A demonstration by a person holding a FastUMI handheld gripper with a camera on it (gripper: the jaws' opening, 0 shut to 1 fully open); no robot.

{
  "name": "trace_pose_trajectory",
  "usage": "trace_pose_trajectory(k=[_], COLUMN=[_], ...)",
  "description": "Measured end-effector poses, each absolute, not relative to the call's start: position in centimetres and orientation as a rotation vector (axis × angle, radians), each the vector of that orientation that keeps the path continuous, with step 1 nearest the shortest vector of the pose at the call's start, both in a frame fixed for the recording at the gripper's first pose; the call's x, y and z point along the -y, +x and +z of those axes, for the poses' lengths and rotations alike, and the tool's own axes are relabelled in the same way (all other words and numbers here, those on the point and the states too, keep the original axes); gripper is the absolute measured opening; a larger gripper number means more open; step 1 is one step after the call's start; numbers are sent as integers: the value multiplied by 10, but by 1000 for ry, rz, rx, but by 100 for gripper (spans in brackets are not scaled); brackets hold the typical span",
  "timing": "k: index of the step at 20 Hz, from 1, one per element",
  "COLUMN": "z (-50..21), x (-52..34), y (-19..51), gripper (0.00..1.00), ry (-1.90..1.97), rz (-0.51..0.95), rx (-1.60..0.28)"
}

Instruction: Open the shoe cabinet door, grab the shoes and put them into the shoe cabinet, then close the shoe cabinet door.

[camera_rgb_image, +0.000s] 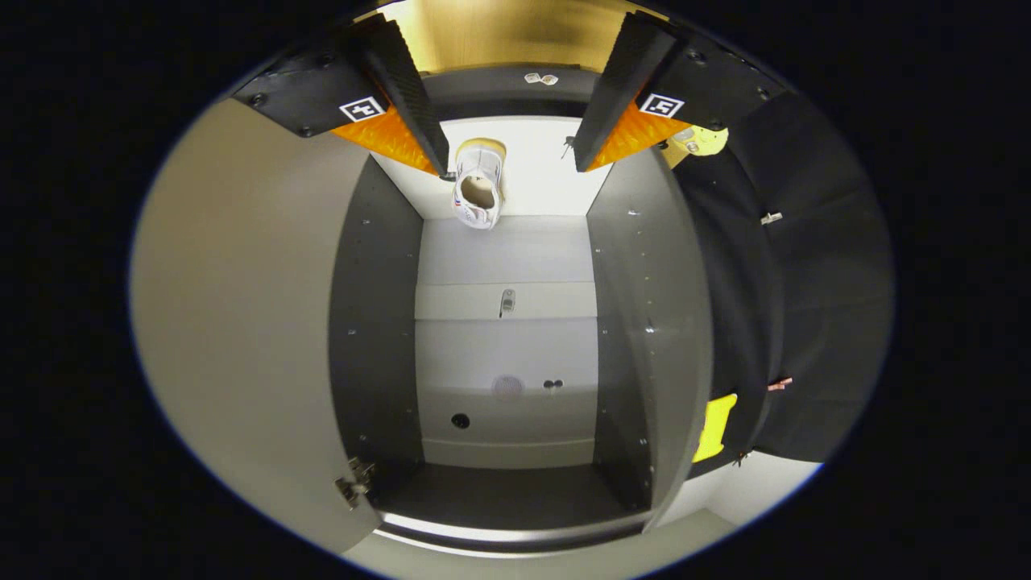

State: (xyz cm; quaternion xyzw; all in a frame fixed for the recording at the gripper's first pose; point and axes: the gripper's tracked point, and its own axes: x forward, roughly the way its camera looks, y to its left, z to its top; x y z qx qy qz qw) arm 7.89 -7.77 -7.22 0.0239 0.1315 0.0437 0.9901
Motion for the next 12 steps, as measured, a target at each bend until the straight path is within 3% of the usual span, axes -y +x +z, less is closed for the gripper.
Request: trace_pose_trajectory(k=[12], z=[8], x=[159], y=[-103], gripper=[98], ry=[100], rz=[-65], rx=[-118])
